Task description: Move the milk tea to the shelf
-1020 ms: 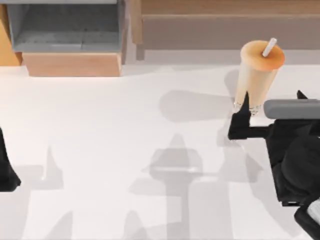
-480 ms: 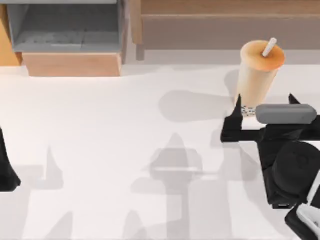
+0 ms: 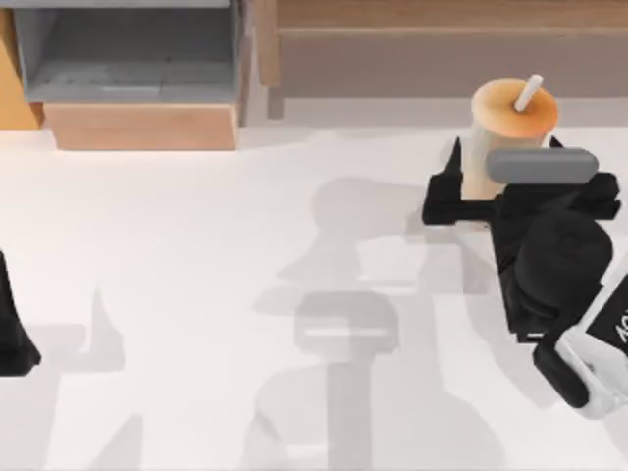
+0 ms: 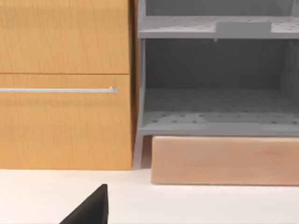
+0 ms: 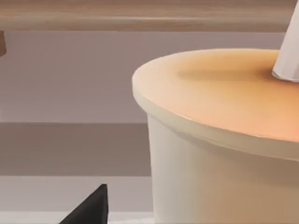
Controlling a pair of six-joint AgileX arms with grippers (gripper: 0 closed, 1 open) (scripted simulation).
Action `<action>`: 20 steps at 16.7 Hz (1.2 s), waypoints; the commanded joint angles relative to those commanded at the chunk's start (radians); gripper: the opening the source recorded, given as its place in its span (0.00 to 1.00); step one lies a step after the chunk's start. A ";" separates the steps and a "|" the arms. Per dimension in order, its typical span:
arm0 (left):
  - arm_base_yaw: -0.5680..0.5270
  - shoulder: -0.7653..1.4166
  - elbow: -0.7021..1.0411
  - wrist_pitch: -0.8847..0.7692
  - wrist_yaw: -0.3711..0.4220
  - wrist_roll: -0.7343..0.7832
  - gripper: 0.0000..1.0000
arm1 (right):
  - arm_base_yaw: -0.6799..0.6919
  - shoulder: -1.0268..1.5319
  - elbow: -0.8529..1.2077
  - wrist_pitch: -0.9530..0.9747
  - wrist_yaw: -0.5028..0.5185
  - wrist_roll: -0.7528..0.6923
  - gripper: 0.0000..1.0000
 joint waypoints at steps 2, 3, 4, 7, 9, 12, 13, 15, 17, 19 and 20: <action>0.000 0.000 0.000 0.000 0.000 0.000 1.00 | -0.026 0.014 0.050 -0.035 -0.026 0.000 1.00; 0.000 0.000 0.000 0.000 0.000 0.000 1.00 | -0.033 0.018 0.064 -0.044 -0.032 0.000 1.00; 0.000 0.000 0.000 0.000 0.000 0.000 1.00 | -0.034 0.019 0.067 -0.047 -0.034 0.000 1.00; 0.000 0.000 0.000 0.000 0.000 0.000 1.00 | -0.034 0.019 0.067 -0.047 -0.034 0.000 1.00; 0.000 0.000 0.000 0.000 0.000 0.000 1.00 | -0.034 0.019 0.067 -0.047 -0.034 0.000 0.85; 0.000 0.000 0.000 0.000 0.000 0.000 1.00 | -0.034 0.019 0.067 -0.047 -0.034 0.000 0.62; 0.000 0.000 0.000 0.000 0.000 0.000 1.00 | -0.034 0.019 0.067 -0.047 -0.034 0.000 0.55; 0.000 0.000 0.000 0.000 0.000 0.000 1.00 | -0.034 0.019 0.067 -0.047 -0.034 0.000 0.40; 0.000 0.000 0.000 0.000 0.000 0.000 1.00 | -0.034 0.019 0.067 -0.047 -0.034 0.000 0.25; 0.000 0.000 0.000 0.000 0.000 0.000 1.00 | -0.034 0.019 0.067 -0.047 -0.034 0.000 0.10; 0.000 0.000 0.000 0.000 0.000 0.000 1.00 | -0.034 0.019 0.067 -0.047 -0.034 0.000 0.02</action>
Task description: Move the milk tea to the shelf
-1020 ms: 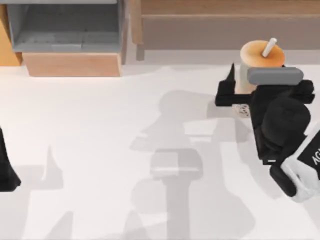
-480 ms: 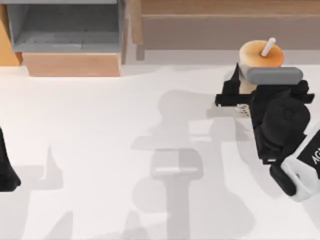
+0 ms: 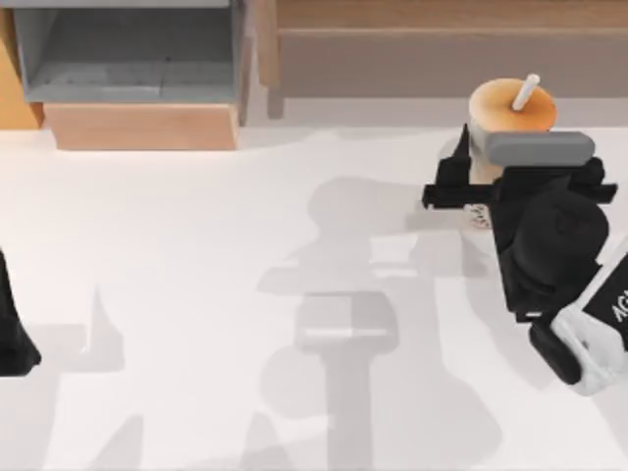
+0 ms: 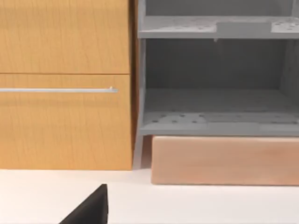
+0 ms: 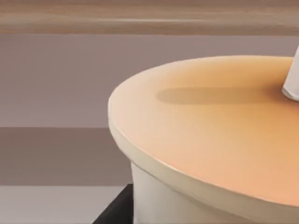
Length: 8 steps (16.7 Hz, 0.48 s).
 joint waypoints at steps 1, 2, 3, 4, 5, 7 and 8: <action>0.000 0.000 0.000 0.000 0.000 0.000 1.00 | 0.000 0.000 0.000 0.000 0.000 0.000 0.00; 0.000 0.000 0.000 0.000 0.000 0.000 1.00 | 0.000 0.000 0.000 0.000 0.000 0.000 0.00; 0.000 0.000 0.000 0.000 0.000 0.000 1.00 | 0.000 0.000 0.000 0.000 0.000 0.000 0.00; 0.000 0.000 0.000 0.000 0.000 0.000 1.00 | 0.000 0.000 0.000 0.000 0.000 0.000 0.00; 0.000 0.000 0.000 0.000 0.000 0.000 1.00 | 0.000 0.000 0.000 0.000 0.000 0.000 0.00; 0.000 0.000 0.000 0.000 0.000 0.000 1.00 | 0.000 0.000 0.000 0.000 0.000 0.000 0.00; 0.000 0.000 0.000 0.000 0.000 0.000 1.00 | 0.000 0.000 0.000 0.000 0.000 0.000 0.00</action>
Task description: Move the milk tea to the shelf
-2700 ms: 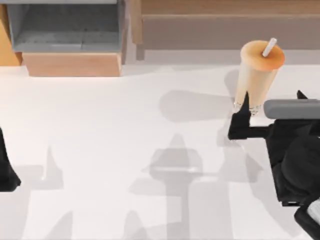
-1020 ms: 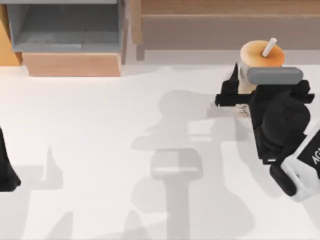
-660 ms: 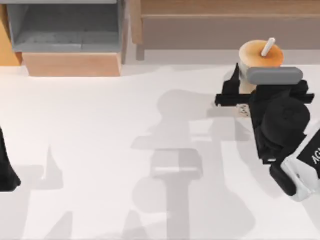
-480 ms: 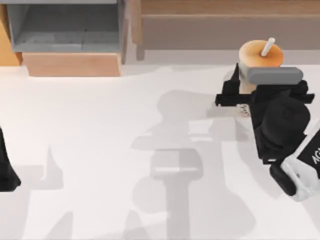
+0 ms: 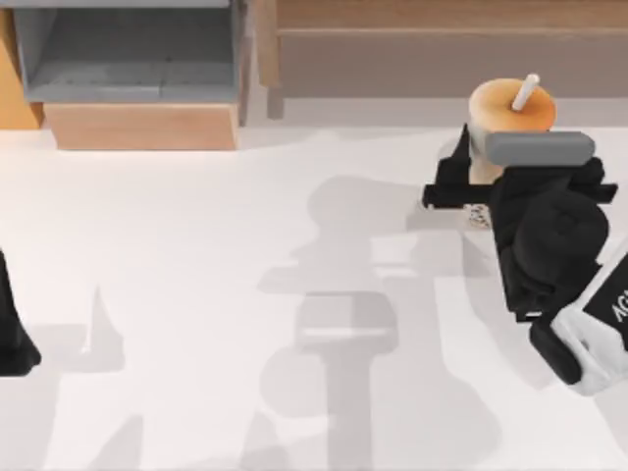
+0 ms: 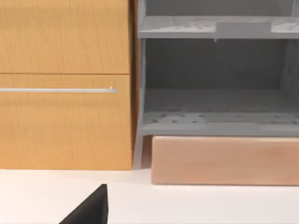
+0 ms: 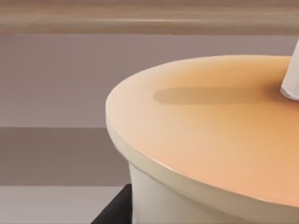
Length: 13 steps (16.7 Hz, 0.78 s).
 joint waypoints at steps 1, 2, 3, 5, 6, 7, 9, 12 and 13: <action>0.000 0.000 0.000 0.000 0.000 0.000 1.00 | 0.002 -0.001 -0.001 0.000 0.000 0.002 0.00; 0.000 0.000 0.000 0.000 0.000 0.000 1.00 | 0.002 -0.004 -0.001 -0.003 0.000 0.002 0.00; 0.000 0.000 0.000 0.000 0.000 0.000 1.00 | 0.002 -0.013 -0.002 -0.011 0.000 0.002 0.00; 0.000 0.000 0.000 0.000 0.000 0.000 1.00 | 0.002 -0.036 -0.004 -0.033 -0.001 0.002 0.00; 0.000 0.000 0.000 0.000 0.000 0.000 1.00 | 0.002 -0.044 -0.004 -0.040 -0.001 0.002 0.00; 0.000 0.000 0.000 0.000 0.000 0.000 1.00 | 0.002 -0.045 -0.004 -0.041 -0.001 0.002 0.00; 0.000 0.000 0.000 0.000 0.000 0.000 1.00 | 0.002 -0.041 -0.002 -0.039 -0.001 0.004 0.00; 0.000 0.000 0.000 0.000 0.000 0.000 1.00 | -0.019 -0.070 0.015 -0.062 -0.013 0.007 0.00; 0.000 0.000 0.000 0.000 0.000 0.000 1.00 | -0.039 -0.096 0.023 -0.088 -0.024 0.009 0.00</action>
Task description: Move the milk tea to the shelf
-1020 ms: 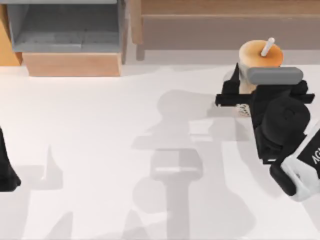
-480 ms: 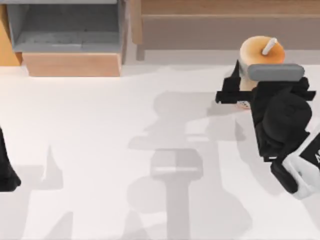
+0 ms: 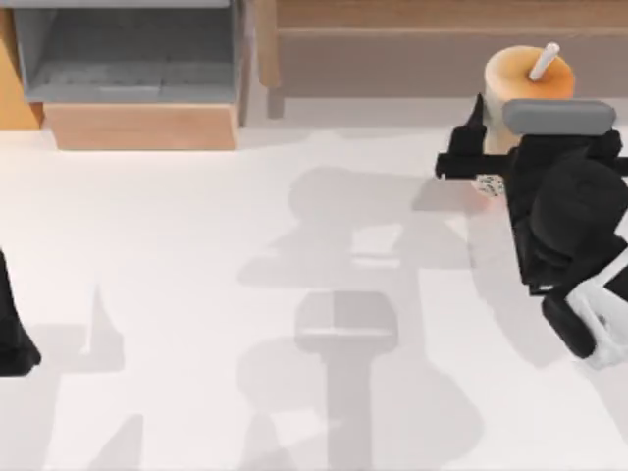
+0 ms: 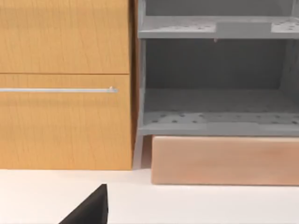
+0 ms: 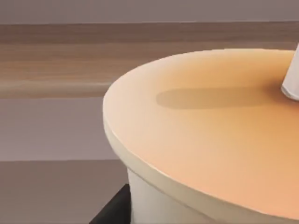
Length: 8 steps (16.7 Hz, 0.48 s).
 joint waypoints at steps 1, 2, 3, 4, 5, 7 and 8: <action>0.000 0.000 0.000 0.000 0.000 0.000 1.00 | -0.027 -0.030 0.006 -0.035 -0.013 0.003 0.00; 0.000 0.000 0.000 0.000 0.000 0.000 1.00 | -0.059 -0.062 0.011 -0.080 -0.027 0.006 0.00; 0.000 0.000 0.000 0.000 0.000 0.000 1.00 | -0.095 -0.094 0.016 -0.132 -0.042 0.009 0.00; 0.000 0.000 0.000 0.000 0.000 0.000 1.00 | -0.137 -0.124 0.021 -0.192 -0.057 0.013 0.00; 0.000 0.000 0.000 0.000 0.000 0.000 1.00 | -0.182 -0.150 0.028 -0.258 -0.073 0.016 0.00; 0.000 0.000 0.000 0.000 0.000 0.000 1.00 | -0.280 -0.192 0.046 -0.402 -0.107 0.022 0.00; 0.000 0.000 0.000 0.000 0.000 0.000 1.00 | -0.331 -0.211 0.056 -0.478 -0.125 0.025 0.00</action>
